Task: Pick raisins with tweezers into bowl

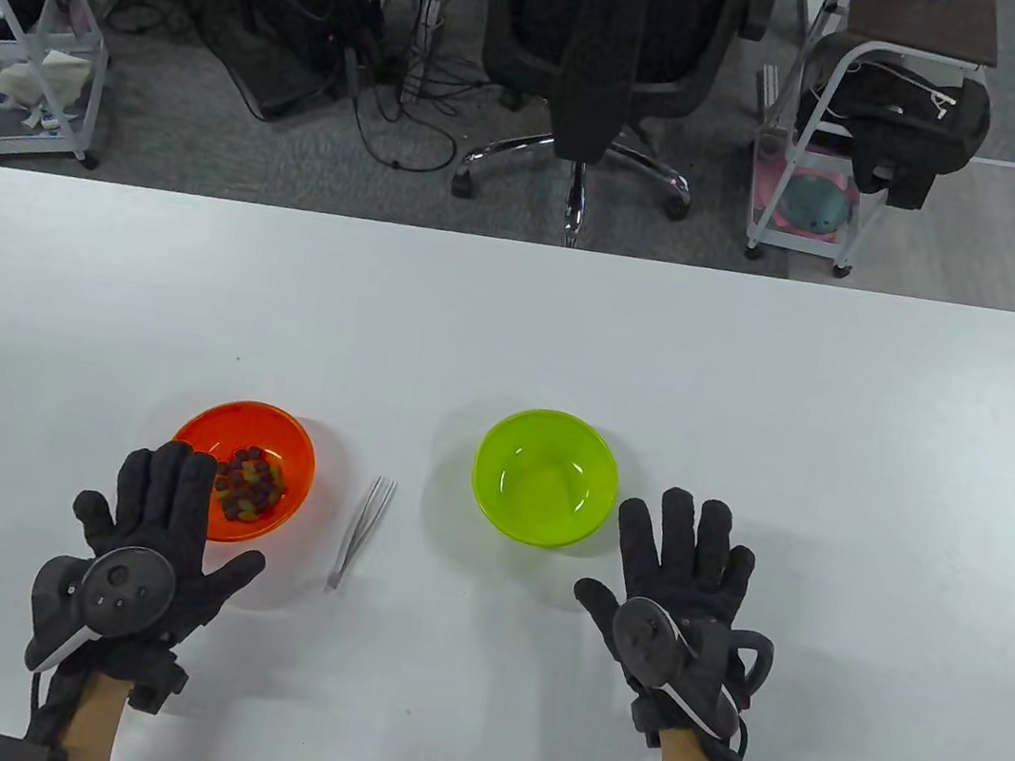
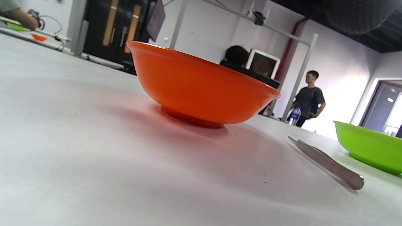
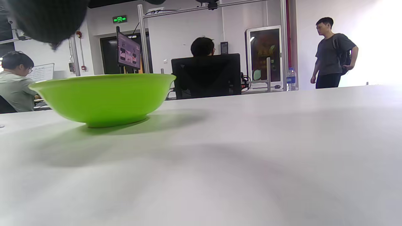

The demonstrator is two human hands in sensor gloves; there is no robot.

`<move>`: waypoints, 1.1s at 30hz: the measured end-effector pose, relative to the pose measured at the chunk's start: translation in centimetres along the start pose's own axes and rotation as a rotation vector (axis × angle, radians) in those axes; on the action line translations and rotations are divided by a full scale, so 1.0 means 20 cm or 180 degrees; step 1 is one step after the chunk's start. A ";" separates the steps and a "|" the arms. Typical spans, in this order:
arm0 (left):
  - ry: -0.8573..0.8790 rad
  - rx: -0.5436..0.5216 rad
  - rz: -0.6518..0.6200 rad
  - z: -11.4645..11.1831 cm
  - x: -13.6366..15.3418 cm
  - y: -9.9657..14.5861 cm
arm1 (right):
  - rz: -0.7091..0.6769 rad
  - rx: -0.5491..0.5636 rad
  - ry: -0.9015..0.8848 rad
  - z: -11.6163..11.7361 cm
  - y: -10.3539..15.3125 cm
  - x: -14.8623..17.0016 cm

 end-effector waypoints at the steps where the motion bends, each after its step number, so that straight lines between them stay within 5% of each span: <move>1: 0.0010 0.0038 -0.0004 0.00 0.00 0.00 | -0.0020 -0.0013 0.0006 0.01 0.00 -0.01; 19: 0.0025 -0.0201 -0.0114 0.00 -0.09 0.03 | 0.0005 -0.0011 -0.0110 0.00 0.04 -0.03; 33: -0.0504 -0.0099 -0.0350 -0.03 -0.43 -0.03 | -0.0034 0.0024 -0.0223 -0.02 0.04 -0.04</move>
Point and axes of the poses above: the tracker on the back of each hand, its own x axis roughly to the little-finger side, its own y axis roughly from the fingertips to the wrist, z = x × y, the point moved 5 cm from there along -y, roughly from the wrist to the fingertips, and after that the axes turned 1 degree about -x, right-handed, at the moved point
